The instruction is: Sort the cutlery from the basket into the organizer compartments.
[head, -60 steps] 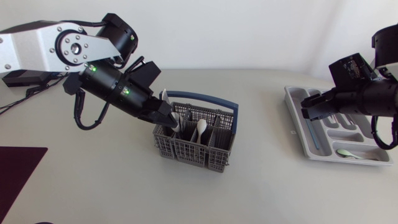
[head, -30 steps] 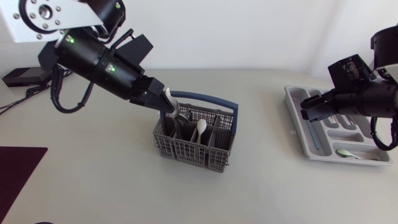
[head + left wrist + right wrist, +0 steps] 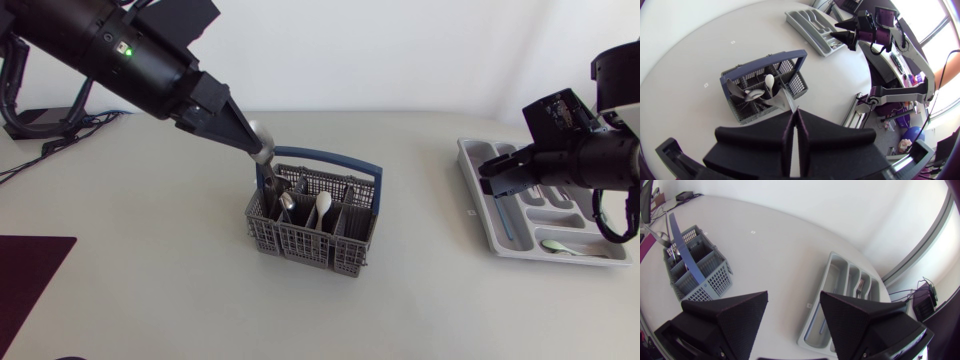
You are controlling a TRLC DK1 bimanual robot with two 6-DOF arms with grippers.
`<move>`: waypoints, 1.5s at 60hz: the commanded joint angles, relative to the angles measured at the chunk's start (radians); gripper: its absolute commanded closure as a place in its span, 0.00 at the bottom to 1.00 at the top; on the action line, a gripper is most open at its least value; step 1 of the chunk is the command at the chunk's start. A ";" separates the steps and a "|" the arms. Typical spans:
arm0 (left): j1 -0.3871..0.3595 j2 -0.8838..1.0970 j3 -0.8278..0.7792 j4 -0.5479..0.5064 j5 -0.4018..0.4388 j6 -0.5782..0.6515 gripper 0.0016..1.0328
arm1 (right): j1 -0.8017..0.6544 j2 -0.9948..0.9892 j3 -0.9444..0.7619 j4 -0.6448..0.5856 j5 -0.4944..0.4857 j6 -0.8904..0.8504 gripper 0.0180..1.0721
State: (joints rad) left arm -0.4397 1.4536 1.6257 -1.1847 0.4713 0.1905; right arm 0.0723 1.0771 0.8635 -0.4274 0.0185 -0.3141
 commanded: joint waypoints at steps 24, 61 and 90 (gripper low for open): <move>0.022 0.025 0.088 -0.119 0.161 0.113 0.97 | 0.132 -0.065 -0.003 -0.054 0.017 -0.022 0.28; -0.050 -0.013 0.026 -0.133 0.276 0.435 0.97 | 0.526 -0.164 -0.021 -0.091 -0.071 -0.029 0.28; -0.151 -0.025 -0.075 -0.010 0.290 0.567 0.97 | 0.624 -0.152 -0.066 0.003 -0.238 -0.056 0.28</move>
State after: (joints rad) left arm -0.5758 1.4464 1.5757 -1.2118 0.7395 0.7158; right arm 0.6704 0.9165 0.8288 -0.4408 -0.2085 -0.3458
